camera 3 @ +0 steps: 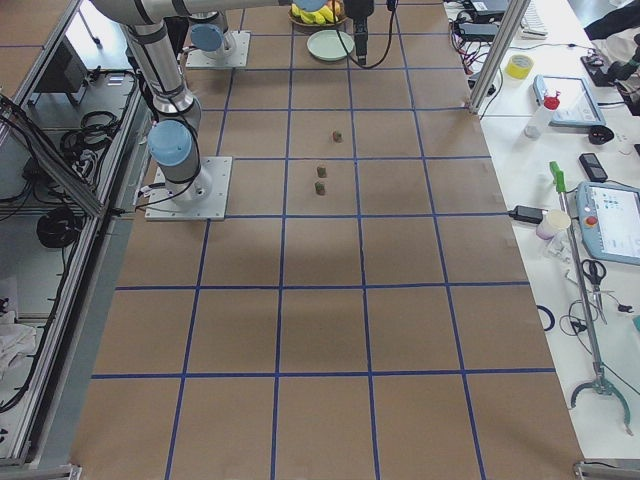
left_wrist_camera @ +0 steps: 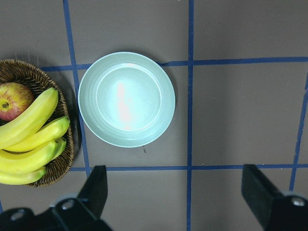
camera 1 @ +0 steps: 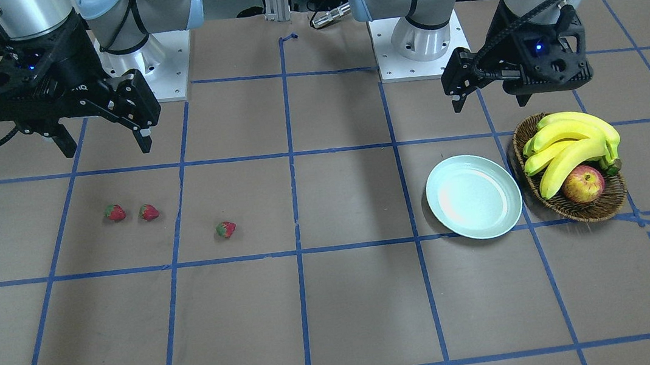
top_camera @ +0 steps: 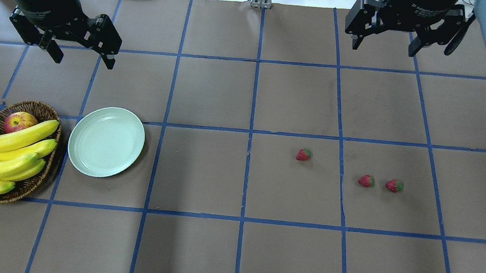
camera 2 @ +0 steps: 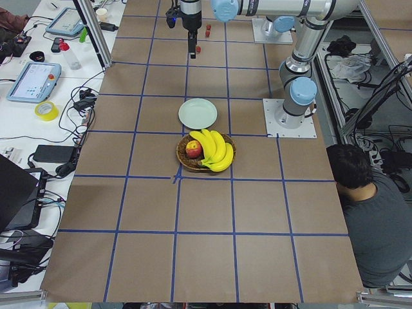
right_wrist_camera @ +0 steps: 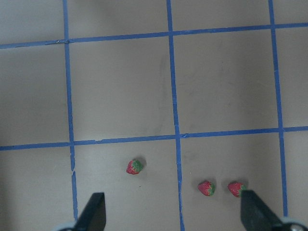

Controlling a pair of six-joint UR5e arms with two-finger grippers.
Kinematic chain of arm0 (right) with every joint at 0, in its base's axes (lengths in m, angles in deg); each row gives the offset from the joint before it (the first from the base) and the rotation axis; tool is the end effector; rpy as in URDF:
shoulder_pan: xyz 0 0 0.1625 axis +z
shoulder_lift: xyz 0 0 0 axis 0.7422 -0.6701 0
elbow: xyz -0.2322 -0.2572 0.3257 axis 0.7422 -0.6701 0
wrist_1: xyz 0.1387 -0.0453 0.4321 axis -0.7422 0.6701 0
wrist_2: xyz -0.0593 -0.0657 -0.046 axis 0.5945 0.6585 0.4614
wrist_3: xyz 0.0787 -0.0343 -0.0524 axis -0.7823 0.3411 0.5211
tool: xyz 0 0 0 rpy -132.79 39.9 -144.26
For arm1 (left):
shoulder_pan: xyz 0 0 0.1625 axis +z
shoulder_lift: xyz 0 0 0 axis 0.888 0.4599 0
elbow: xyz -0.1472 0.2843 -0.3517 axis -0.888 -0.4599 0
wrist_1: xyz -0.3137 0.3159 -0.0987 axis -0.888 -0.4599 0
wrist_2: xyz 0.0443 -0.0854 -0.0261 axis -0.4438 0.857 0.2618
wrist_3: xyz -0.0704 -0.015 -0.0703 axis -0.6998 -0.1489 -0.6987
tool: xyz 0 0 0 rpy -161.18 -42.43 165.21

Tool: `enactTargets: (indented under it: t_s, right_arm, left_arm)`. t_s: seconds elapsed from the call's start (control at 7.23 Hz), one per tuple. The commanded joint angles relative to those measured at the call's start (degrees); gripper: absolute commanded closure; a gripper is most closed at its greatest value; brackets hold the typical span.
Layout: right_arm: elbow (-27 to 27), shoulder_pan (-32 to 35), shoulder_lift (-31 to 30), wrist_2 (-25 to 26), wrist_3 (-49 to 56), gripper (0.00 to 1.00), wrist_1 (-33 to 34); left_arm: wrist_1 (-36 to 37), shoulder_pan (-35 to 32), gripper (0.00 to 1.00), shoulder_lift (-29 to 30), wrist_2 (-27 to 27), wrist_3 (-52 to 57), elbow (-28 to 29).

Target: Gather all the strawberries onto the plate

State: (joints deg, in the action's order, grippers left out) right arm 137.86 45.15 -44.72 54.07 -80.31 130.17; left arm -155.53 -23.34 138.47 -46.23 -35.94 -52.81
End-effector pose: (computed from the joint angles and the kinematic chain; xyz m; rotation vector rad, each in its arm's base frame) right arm 0.1634 -0.5588 0.5907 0.0882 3.1167 -0.2597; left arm -0.0903 -0.5462 0.5478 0.0264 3.0983 0.0592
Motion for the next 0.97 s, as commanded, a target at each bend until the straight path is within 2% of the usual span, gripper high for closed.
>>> enactTargets:
  t_s: [0.0,0.83]
  right_arm:
    - [0.0,0.0,0.1,0.0,0.0,0.00,-0.1]
    - [0.7,0.0,0.1,0.1,0.1,0.00,-3.2]
  left_arm:
    - [0.0,0.0,0.00,-0.1,0.0,0.0,0.0]
    - [0.0,0.4,0.00,-0.1,-0.5,0.8,-0.2]
